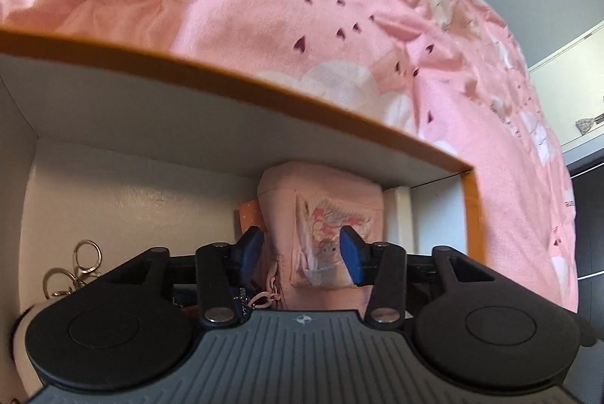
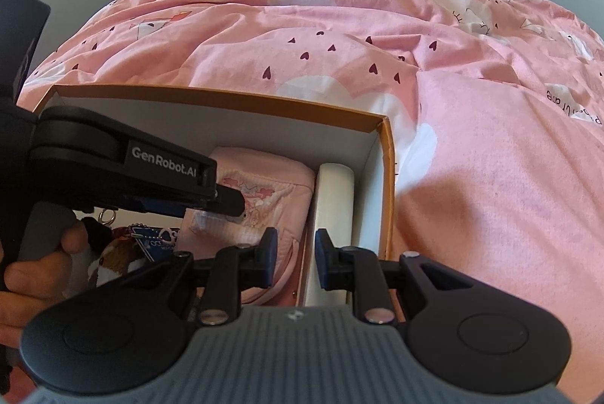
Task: Organize objects
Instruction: 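Open both grippers to drop the pouch and case in the shoebox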
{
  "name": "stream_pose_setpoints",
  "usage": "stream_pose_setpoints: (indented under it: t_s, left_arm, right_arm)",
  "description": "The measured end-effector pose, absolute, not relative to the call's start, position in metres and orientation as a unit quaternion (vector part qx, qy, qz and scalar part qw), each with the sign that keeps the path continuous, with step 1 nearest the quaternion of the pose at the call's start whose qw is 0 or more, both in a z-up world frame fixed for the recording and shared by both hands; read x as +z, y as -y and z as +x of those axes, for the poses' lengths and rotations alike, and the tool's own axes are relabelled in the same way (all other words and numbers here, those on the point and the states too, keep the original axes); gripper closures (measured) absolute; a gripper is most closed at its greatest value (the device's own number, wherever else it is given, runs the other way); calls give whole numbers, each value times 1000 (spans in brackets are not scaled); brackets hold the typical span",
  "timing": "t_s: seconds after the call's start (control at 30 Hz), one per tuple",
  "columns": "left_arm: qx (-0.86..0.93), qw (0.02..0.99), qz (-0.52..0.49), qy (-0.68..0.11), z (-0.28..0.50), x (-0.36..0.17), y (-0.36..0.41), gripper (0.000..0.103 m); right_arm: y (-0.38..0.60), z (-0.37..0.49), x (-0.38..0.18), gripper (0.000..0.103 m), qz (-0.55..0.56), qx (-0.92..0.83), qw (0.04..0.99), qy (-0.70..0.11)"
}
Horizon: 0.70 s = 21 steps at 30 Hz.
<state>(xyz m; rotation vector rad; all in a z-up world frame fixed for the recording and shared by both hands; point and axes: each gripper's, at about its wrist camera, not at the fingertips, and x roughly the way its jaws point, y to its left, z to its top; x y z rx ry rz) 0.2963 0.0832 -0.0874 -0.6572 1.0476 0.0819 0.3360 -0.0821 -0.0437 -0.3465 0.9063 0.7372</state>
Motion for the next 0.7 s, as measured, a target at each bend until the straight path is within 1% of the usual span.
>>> stream_pose_setpoints:
  t_s: [0.17,0.3,0.43,0.5,0.57,0.6,0.7]
  left_arm:
    - [25,835,-291,-467,281,-56,-88,48]
    - [16,859,-247,-449,263,-25,-82,48]
    - [21,885,-183,-427,239,4,-70,48]
    - [23,895,-158,-417,227,16,-65,48]
    - [30,902,-134,-409,214,24,-62,48]
    - [35,905,-125,-404,207,27,-60,48]
    - [46,912,-104,-394,188,32,-58,48]
  right_arm:
    - [86,329,-33,80,-156,350,825,-415]
    - [90,320,-17,78,-146,354,833,-400]
    - [97,304,1,70,-135,357,840,-385]
    - [102,294,11,70,-129,358,845,-377]
    - [107,283,19,67,-121,358,849,-369]
    - [111,276,23,64,-116,359,852,-364]
    - [121,257,32,62,-95,366,857,-350]
